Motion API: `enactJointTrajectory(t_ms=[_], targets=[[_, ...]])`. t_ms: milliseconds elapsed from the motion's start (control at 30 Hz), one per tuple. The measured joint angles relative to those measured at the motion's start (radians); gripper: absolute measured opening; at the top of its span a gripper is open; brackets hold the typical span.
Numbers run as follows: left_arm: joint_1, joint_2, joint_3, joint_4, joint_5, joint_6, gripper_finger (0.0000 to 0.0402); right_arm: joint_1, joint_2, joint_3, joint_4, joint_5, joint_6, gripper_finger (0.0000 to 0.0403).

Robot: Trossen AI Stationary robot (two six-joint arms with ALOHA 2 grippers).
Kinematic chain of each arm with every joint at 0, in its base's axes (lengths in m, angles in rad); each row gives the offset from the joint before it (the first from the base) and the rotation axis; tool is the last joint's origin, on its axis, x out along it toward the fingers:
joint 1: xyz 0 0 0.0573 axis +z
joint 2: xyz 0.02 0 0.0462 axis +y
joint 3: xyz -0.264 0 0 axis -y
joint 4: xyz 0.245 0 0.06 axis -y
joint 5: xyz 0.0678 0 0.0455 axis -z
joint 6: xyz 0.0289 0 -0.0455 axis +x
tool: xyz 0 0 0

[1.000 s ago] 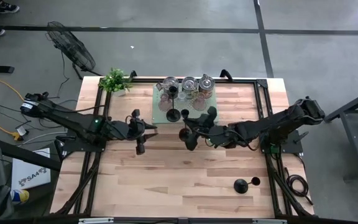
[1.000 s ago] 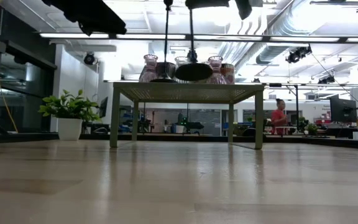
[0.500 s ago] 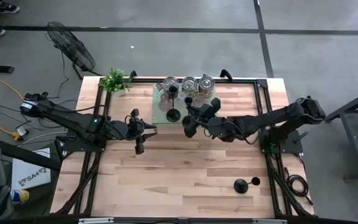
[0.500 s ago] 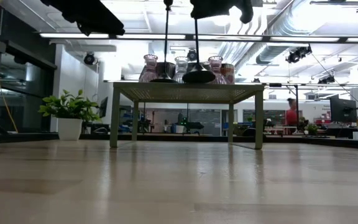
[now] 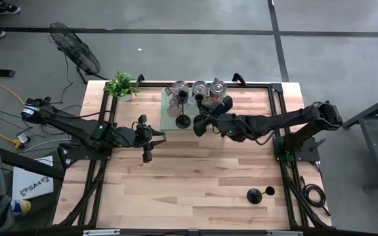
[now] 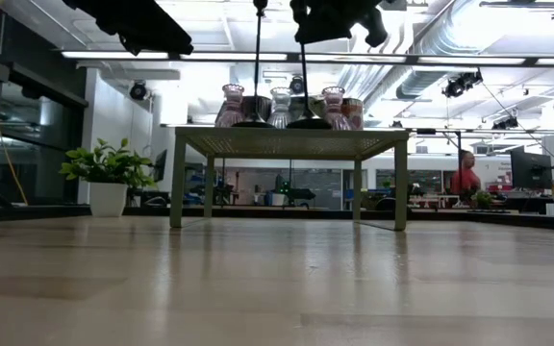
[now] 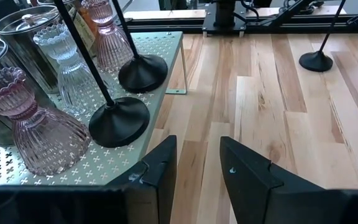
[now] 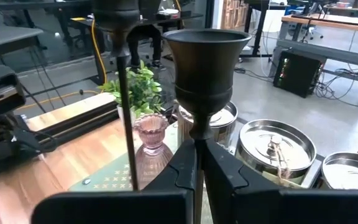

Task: Pick & Place candle stick holders
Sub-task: Put the top black candle holder on the shelf aligned with the other black candle holder

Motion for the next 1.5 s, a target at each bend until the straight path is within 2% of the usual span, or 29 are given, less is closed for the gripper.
enactJointTrajectory(t_ms=[167, 1000, 1300, 1500], targets=[[0.0, 0.0, 0.0, 0.0, 0.0, 0.0, 0.0118, -0.027, 0.0, 0.0, -0.004, -0.046, 0.001, 0.0004], [0.0, 0.0, 0.0, 0.001, 0.002, 0.0, 0.0118, -0.054, -0.001, 0.002, -0.059, -0.076, 0.004, 0.0004], [0.0, 0.0, 0.0, 0.001, 0.002, 0.0, 0.0118, -0.054, 0.003, -0.001, -0.083, -0.081, 0.003, 0.0034], [0.0, 0.0, 0.0, 0.001, 0.001, 0.0, 0.0118, -0.054, 0.003, -0.002, -0.085, -0.08, 0.004, 0.004]])
